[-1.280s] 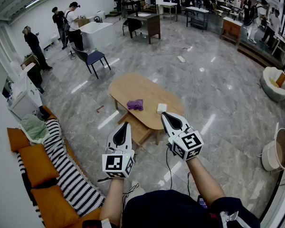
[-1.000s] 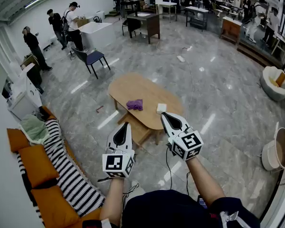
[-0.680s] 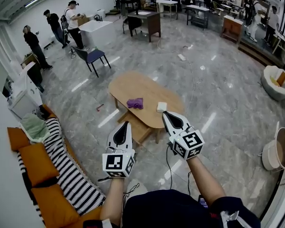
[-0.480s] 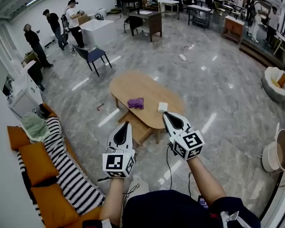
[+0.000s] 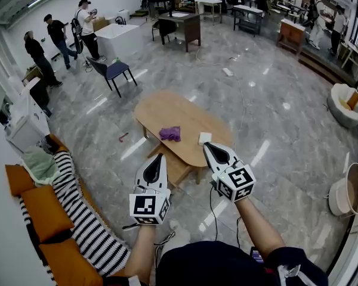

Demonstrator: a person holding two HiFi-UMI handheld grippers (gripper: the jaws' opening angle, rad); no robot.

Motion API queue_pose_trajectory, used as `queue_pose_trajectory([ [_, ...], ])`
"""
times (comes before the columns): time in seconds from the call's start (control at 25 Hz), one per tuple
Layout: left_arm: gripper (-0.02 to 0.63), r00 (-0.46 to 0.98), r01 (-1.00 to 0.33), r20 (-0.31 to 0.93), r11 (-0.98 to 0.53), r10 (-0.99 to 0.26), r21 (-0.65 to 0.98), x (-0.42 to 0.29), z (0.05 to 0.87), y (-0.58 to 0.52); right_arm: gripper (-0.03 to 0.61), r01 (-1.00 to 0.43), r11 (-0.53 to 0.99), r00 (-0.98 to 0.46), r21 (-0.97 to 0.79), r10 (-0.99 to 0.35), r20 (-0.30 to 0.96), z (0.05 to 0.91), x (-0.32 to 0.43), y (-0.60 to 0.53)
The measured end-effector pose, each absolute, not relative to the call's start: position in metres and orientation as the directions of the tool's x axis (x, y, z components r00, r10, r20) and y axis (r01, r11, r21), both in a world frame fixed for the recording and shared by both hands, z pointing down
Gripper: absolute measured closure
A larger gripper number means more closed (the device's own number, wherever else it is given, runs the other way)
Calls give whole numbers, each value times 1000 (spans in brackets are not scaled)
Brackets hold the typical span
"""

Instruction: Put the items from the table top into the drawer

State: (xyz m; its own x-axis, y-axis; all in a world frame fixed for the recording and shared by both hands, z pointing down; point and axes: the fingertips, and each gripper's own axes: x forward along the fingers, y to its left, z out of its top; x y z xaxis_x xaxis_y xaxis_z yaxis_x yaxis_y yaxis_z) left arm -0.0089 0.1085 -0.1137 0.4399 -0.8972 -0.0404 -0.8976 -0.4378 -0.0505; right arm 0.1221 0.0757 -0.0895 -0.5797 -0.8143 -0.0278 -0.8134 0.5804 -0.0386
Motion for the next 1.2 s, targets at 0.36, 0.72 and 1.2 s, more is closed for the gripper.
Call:
queue_pose_trajectory([
  [0.36,609,455,-890,-49,-454,-889,-33,-42,-115,47,565,-827,561,-561,-41,-828,-3,-84,88,14],
  [0.72,609,482,-876,-45,-482,-875,-21,-90,-117,-22,565,-845,534,-535,-30,-845,2,-89,43,-48],
  [1.2,609,535,-845,-30,-535,-845,5,-124,-105,-72,565,-891,454,-455,-24,-890,33,-80,25,-88],
])
